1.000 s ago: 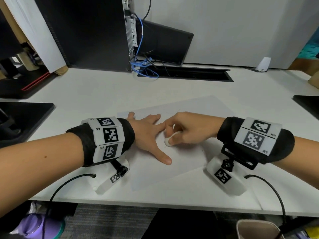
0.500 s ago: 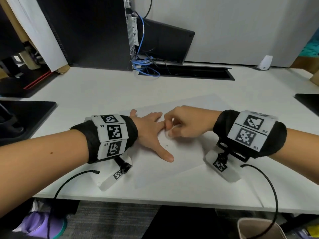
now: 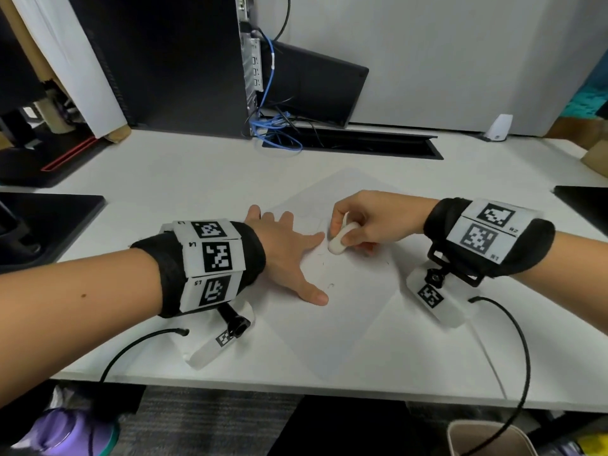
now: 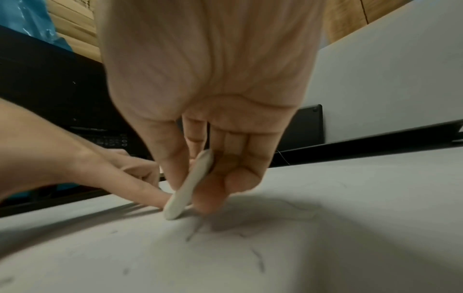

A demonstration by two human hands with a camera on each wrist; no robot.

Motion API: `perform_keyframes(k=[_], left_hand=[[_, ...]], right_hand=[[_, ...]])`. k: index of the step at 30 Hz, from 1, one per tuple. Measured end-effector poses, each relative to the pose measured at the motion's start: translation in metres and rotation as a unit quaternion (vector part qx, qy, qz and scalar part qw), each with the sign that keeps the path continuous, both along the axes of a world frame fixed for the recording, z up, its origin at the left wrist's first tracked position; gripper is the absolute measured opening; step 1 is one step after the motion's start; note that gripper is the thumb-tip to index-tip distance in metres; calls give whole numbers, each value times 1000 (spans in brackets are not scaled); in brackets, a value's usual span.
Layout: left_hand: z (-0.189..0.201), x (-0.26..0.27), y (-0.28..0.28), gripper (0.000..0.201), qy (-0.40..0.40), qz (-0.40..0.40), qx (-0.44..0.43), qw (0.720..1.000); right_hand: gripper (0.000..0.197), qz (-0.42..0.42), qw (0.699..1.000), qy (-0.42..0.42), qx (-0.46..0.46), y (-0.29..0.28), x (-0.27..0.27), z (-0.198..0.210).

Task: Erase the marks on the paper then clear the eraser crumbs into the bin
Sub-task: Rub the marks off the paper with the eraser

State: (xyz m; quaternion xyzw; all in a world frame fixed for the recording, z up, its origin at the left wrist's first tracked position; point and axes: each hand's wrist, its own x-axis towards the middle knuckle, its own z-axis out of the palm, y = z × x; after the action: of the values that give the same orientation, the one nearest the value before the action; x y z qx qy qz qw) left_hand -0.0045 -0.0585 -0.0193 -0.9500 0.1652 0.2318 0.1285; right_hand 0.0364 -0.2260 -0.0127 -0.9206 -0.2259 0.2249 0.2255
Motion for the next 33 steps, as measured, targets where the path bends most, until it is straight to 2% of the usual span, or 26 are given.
perform_keyframes(k=[2, 5, 7, 13, 17, 21, 22, 25, 27, 30, 33], left_hand=[[-1, -1, 2, 104, 4, 3, -14, 1000], [-3, -2, 5, 106, 11, 18, -43, 999], [-3, -1, 6, 108, 20, 12, -53, 998], [-1, 7, 0, 111, 49, -9, -59, 997], [0, 7, -1, 107, 55, -8, -59, 997], [-1, 9, -1, 108, 55, -3, -55, 997], [-1, 9, -1, 108, 55, -4, -55, 997], [0, 8, -2, 108, 48, -12, -50, 998], [0, 8, -2, 106, 47, -14, -50, 998], [-1, 9, -2, 103, 51, -15, -55, 997], [-1, 9, -3, 108, 46, -17, -41, 998]], right_hand=[[18, -12, 999, -42, -6, 1, 1, -4], [15, 23, 992, -102, -67, 0, -1, -5], [14, 40, 988, -113, -101, 0, -6, -4], [16, 77, 992, -86, -51, 6, -26, -5], [21, 48, 984, -160, -68, 3, -16, -2], [22, 66, 994, -75, -42, 4, -27, -4], [23, 64, 994, -74, -39, 3, -27, -4], [32, 39, 987, -145, -56, -2, -16, -2], [36, 49, 987, -141, -58, 2, -19, -4], [31, 81, 991, -97, -45, 6, -28, -7], [30, 54, 987, -138, -57, 0, -18, -2]])
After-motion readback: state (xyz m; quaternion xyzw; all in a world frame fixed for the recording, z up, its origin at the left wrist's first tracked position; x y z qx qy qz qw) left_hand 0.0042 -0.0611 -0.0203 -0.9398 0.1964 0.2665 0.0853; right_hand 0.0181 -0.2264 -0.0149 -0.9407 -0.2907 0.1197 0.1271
